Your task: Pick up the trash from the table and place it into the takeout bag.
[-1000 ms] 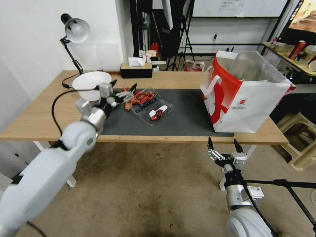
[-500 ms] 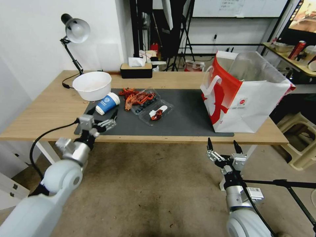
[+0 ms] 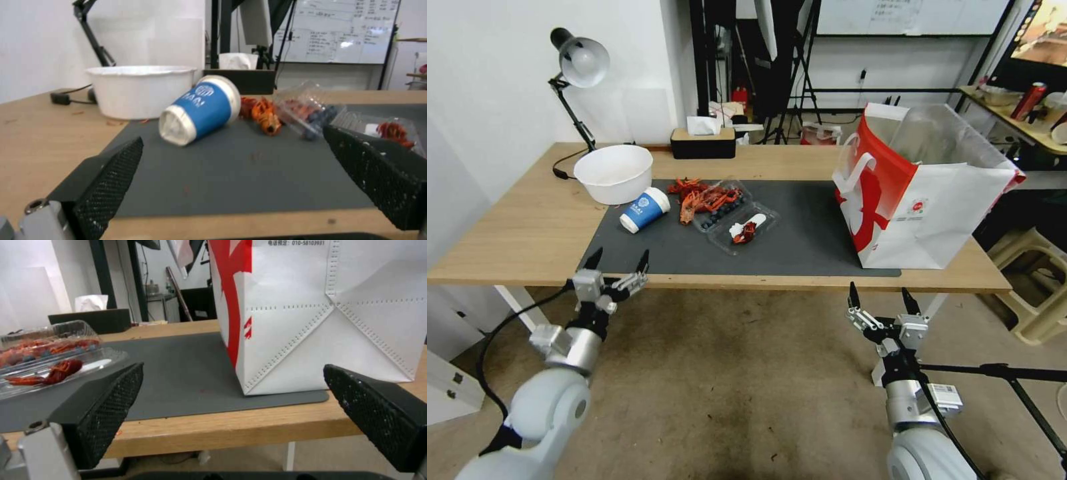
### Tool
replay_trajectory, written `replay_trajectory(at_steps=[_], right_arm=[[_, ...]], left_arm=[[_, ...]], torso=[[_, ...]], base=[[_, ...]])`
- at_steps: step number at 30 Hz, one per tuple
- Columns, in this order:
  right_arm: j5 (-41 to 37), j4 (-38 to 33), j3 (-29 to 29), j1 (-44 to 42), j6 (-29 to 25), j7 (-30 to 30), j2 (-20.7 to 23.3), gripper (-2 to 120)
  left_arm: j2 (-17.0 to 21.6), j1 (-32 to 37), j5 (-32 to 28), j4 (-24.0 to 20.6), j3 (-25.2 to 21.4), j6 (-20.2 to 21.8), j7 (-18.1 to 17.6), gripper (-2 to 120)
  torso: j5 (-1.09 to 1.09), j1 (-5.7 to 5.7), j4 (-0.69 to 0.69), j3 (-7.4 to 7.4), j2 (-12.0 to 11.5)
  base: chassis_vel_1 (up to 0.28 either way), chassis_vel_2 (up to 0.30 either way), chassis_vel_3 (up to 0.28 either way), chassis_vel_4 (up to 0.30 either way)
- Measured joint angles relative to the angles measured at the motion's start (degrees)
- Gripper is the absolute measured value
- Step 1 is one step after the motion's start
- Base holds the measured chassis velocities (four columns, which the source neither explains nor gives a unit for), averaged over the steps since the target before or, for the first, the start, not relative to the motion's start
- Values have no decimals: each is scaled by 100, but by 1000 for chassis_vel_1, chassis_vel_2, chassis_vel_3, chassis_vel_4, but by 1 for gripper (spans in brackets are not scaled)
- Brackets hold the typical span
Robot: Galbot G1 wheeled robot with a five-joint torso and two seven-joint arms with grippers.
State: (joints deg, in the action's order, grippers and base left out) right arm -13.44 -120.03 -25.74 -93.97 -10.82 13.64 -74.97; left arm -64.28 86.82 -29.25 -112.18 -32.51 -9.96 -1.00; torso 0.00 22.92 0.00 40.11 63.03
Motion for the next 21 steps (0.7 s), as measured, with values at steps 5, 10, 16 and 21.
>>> replay_trajectory(at_steps=[5,10,16,21], right_arm=[[-1,10,5,-2,-10,0,-28,100],[2,18,13,-2,-13,0,-39,100],[6,27,15,-2,-15,1,-44,100],[7,31,18,-2,-17,1,-46,100]], left_arm=[[-131,285,53,91,-77,-207,43,100],[-186,353,103,162,-76,-289,57,100],[-122,202,122,200,-49,-289,65,100],[-64,112,120,201,-34,-250,65,100]], torso=[[0,0,0,0,0],[0,0,0,0,0],[0,0,-1,0,-1],[0,0,-1,0,-1]], base=[[0,0,0,0],[0,0,0,0],[0,0,0,0],[0,0,0,0]])
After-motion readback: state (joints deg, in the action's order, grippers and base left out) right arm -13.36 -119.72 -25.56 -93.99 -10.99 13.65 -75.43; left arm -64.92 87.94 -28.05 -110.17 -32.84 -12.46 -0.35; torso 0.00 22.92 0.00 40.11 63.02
